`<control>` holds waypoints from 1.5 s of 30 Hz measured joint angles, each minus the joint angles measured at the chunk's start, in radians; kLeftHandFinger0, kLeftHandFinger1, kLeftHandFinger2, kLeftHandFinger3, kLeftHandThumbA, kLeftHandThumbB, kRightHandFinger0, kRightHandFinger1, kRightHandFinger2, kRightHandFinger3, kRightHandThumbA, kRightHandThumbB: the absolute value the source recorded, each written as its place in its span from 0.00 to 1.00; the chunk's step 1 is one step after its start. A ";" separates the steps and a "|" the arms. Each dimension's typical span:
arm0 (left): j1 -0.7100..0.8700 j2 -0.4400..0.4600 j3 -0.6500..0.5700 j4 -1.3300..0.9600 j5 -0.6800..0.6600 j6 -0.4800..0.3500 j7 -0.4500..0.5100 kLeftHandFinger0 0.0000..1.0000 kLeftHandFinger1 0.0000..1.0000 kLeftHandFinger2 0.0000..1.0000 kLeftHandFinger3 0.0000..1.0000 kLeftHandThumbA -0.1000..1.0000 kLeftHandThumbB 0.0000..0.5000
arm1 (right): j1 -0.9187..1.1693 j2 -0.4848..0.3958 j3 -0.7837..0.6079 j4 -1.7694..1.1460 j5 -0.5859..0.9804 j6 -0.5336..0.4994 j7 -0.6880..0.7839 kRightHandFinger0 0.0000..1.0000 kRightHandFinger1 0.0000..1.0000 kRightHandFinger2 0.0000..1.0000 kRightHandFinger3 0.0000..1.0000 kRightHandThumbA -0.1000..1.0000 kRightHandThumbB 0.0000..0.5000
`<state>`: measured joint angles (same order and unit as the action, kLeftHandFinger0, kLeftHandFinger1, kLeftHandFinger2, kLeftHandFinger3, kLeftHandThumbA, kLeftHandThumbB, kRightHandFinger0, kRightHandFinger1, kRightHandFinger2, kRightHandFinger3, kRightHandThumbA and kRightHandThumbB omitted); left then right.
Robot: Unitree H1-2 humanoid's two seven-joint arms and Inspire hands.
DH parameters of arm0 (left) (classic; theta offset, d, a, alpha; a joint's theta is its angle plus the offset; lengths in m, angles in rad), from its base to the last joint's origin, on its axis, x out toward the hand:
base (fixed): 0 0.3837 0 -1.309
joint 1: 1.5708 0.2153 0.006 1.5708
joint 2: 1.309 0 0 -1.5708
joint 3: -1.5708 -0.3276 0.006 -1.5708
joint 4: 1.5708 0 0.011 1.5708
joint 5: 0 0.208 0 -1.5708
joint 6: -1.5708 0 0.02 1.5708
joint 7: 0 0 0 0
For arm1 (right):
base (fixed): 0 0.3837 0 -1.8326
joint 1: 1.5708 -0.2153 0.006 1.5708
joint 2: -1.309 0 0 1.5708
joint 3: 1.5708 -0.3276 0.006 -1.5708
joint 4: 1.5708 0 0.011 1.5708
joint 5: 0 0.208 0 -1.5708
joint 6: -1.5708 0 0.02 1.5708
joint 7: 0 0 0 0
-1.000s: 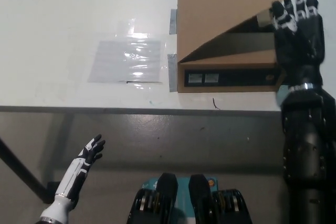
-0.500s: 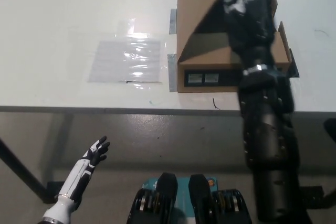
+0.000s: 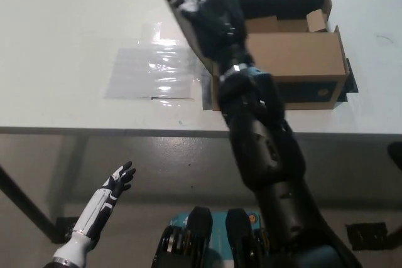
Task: A small storage box is placed at the center of the table and the robot uses its right hand to slide under its lid and push it upwards to open it
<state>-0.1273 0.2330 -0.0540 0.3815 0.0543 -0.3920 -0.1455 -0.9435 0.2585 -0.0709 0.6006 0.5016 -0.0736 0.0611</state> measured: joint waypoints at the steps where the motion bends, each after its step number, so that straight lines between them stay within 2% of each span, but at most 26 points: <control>1: -0.003 0.000 0.000 -0.001 0.000 0.001 -0.002 1.00 1.00 1.00 1.00 1.00 1.00 | -0.015 0.001 0.016 0.039 -0.019 -0.007 0.000 1.00 1.00 1.00 1.00 1.00 0.66; 2: -0.003 0.000 -0.001 -0.002 0.000 0.002 -0.003 1.00 1.00 1.00 1.00 1.00 1.00 | -0.017 0.002 0.020 0.050 -0.023 -0.010 0.001 1.00 1.00 1.00 1.00 1.00 0.68; 6: -0.009 0.000 -0.004 -0.014 0.001 0.012 -0.011 1.00 1.00 1.00 1.00 1.00 1.00 | -0.027 0.011 0.041 0.231 -0.063 -0.045 0.013 1.00 1.00 1.00 1.00 1.00 0.68; 7: -0.010 -0.001 -0.004 -0.015 0.002 0.014 -0.011 1.00 1.00 1.00 1.00 1.00 1.00 | -0.027 0.011 0.041 0.275 -0.068 -0.055 0.015 1.00 1.00 1.00 1.00 1.00 0.47; 8: -0.011 -0.001 -0.005 -0.017 0.002 0.017 -0.011 1.00 1.00 1.00 1.00 1.00 1.00 | -0.025 0.011 0.042 0.325 -0.076 -0.065 0.018 1.00 1.00 1.00 1.00 1.00 0.67; 10: -0.013 -0.001 -0.007 -0.022 0.004 0.019 -0.011 1.00 1.00 1.00 1.00 1.00 1.00 | -0.028 0.011 0.042 0.431 -0.095 -0.091 0.022 1.00 1.00 1.00 1.00 1.00 0.74; 14: -0.024 -0.001 -0.011 -0.027 0.004 0.019 -0.018 1.00 1.00 1.00 1.00 1.00 1.00 | -0.046 0.006 0.026 0.580 -0.108 -0.128 0.038 1.00 1.00 1.00 1.00 1.00 0.64; 18: -0.032 -0.002 -0.013 -0.030 0.004 0.019 -0.025 1.00 1.00 1.00 1.00 1.00 1.00 | -0.094 -0.003 0.013 0.681 -0.119 -0.155 0.051 1.00 1.00 1.00 1.00 1.00 0.64; 21: -0.032 -0.001 -0.013 -0.032 0.004 0.019 -0.028 1.00 1.00 1.00 1.00 1.00 1.00 | -0.096 -0.013 0.008 0.713 -0.131 -0.170 0.054 1.00 1.00 1.00 1.00 1.00 0.70; 23: -0.031 -0.001 -0.013 -0.032 0.005 0.020 -0.028 1.00 1.00 1.00 1.00 1.00 1.00 | -0.096 -0.015 0.005 0.721 -0.135 -0.182 0.055 1.00 1.00 1.00 1.00 1.00 0.67; 26: -0.032 -0.001 -0.014 -0.032 0.006 0.019 -0.030 1.00 1.00 1.00 1.00 1.00 1.00 | -0.096 -0.015 -0.005 0.722 -0.137 -0.193 0.063 1.00 1.00 1.00 1.00 1.00 0.73; 29: -0.035 -0.001 -0.014 -0.026 0.007 0.016 -0.032 1.00 1.00 1.00 1.00 1.00 1.00 | -0.099 -0.014 -0.016 0.695 -0.140 -0.199 0.079 1.00 1.00 1.00 1.00 1.00 0.64; 30: -0.038 -0.001 -0.015 -0.023 0.008 0.015 -0.032 1.00 1.00 1.00 1.00 1.00 1.00 | -0.099 -0.014 -0.018 0.673 -0.141 -0.198 0.081 1.00 1.00 1.00 1.00 1.00 0.68; 31: -0.040 -0.001 -0.016 -0.022 0.008 0.014 -0.032 1.00 1.00 1.00 1.00 1.00 1.00 | -0.098 -0.013 -0.020 0.638 -0.143 -0.197 0.081 1.00 1.00 1.00 1.00 1.00 0.68; 32: -0.042 -0.001 -0.017 -0.021 0.008 0.014 -0.032 1.00 1.00 1.00 1.00 1.00 1.00 | -0.097 -0.015 -0.020 0.597 -0.146 -0.196 0.080 1.00 1.00 1.00 1.00 1.00 0.76; 35: -0.043 -0.001 -0.018 -0.011 0.010 0.015 -0.032 1.00 1.00 1.00 1.00 1.00 1.00 | -0.094 -0.024 -0.019 0.470 -0.147 -0.180 0.078 1.00 1.00 1.00 1.00 1.00 0.76; 40: -0.043 -0.004 -0.022 0.006 0.011 0.017 -0.032 1.00 1.00 1.00 1.00 1.00 1.00 | -0.081 -0.043 -0.019 0.300 -0.147 -0.141 0.074 1.00 1.00 1.00 1.00 1.00 0.88; 45: -0.043 -0.004 -0.025 0.013 0.011 0.017 -0.032 1.00 1.00 1.00 1.00 1.00 1.00 | -0.071 -0.065 -0.019 0.122 -0.145 -0.089 0.065 1.00 1.00 1.00 1.00 1.00 0.85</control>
<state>-0.1698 0.2289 -0.0791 0.3941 0.0657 -0.3750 -0.1776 -1.0148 0.1933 -0.0902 0.7225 0.3566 -0.1622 0.1266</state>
